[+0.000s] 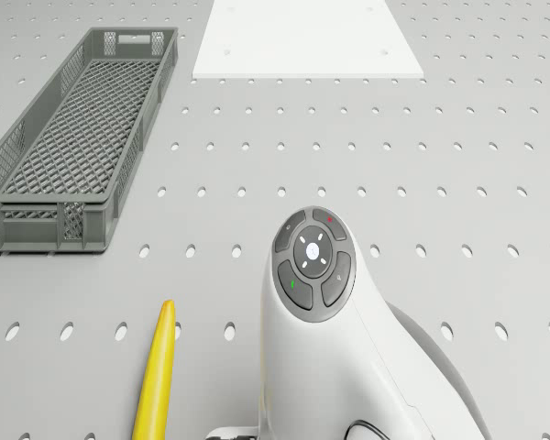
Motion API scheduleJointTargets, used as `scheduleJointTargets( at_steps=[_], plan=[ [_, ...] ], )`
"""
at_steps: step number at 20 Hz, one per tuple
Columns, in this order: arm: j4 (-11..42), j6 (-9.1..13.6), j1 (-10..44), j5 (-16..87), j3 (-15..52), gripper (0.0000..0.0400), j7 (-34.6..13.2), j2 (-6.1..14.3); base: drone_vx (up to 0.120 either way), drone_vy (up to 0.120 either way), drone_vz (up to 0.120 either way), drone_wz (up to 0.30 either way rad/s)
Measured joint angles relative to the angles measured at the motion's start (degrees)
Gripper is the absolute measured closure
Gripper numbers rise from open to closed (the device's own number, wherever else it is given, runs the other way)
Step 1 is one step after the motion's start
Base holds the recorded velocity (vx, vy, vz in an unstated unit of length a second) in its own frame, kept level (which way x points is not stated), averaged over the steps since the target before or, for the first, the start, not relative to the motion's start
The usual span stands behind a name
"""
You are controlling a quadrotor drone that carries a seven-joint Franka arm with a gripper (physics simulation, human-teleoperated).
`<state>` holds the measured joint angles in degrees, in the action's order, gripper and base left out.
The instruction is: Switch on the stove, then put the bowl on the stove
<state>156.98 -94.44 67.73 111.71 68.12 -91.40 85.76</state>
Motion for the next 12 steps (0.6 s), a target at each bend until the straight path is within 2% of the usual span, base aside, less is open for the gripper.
scheduleJointTargets(
  at_steps=[7, 12],
  plan=[
    [1.37, 1.54, -0.61, -3.83, 4.05, 0.03, -0.14, 0.39, 0.0, 0.0, 0.12, 0.0],
    [1.65, 1.72, -0.67, -4.9, 5.1, 0.03, -0.23, 0.68, -0.112, 0.112, 0.12, 0.0]
  ],
)
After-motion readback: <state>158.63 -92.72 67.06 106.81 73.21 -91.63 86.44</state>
